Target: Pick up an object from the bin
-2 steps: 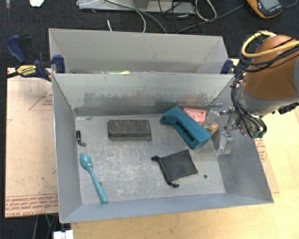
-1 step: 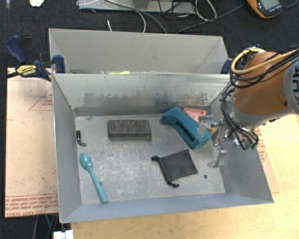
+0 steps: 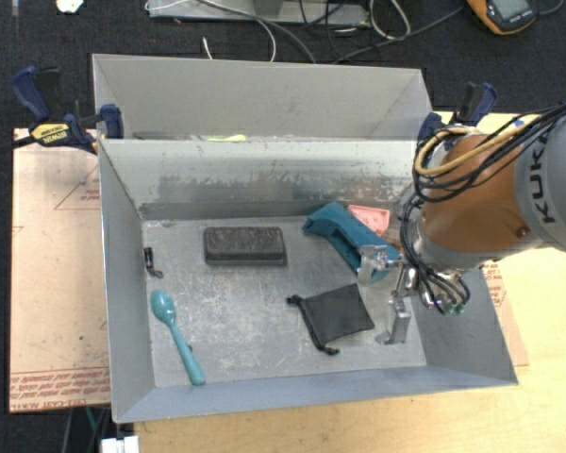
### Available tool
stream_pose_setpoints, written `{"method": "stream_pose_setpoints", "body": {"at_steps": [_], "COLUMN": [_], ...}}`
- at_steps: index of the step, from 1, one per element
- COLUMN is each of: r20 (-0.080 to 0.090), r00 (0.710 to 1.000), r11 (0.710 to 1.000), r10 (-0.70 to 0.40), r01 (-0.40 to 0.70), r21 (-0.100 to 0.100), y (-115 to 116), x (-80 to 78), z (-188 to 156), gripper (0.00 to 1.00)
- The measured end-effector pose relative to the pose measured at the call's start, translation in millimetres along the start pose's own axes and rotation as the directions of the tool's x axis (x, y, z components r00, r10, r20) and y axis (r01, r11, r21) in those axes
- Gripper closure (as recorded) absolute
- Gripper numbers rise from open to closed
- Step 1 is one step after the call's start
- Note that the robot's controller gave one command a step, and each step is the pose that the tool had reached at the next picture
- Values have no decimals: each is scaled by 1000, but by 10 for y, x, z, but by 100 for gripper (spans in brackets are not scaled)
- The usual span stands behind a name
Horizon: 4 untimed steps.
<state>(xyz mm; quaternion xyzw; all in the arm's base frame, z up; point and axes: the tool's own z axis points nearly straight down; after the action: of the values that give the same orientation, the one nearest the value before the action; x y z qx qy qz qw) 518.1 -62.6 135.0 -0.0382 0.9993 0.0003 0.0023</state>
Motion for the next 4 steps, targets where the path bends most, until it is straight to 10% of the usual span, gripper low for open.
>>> {"method": "stream_pose_setpoints", "body": {"at_steps": [1, 2, 3, 4], "r20": [-1, -2, -3, -3], "r00": [979, 993, 922, 922], "r11": [979, 993, 922, 922], "r10": [-202, -114, -387, -387], "r01": [202, 114, 387, 387], "r21": [-2, -2, -4, -4], "y": [151, 357, 381, 381], "x": [18, 175, 25, 25], "z": [377, 565, 644, 644], "gripper": [0, 0, 100, 100]}}
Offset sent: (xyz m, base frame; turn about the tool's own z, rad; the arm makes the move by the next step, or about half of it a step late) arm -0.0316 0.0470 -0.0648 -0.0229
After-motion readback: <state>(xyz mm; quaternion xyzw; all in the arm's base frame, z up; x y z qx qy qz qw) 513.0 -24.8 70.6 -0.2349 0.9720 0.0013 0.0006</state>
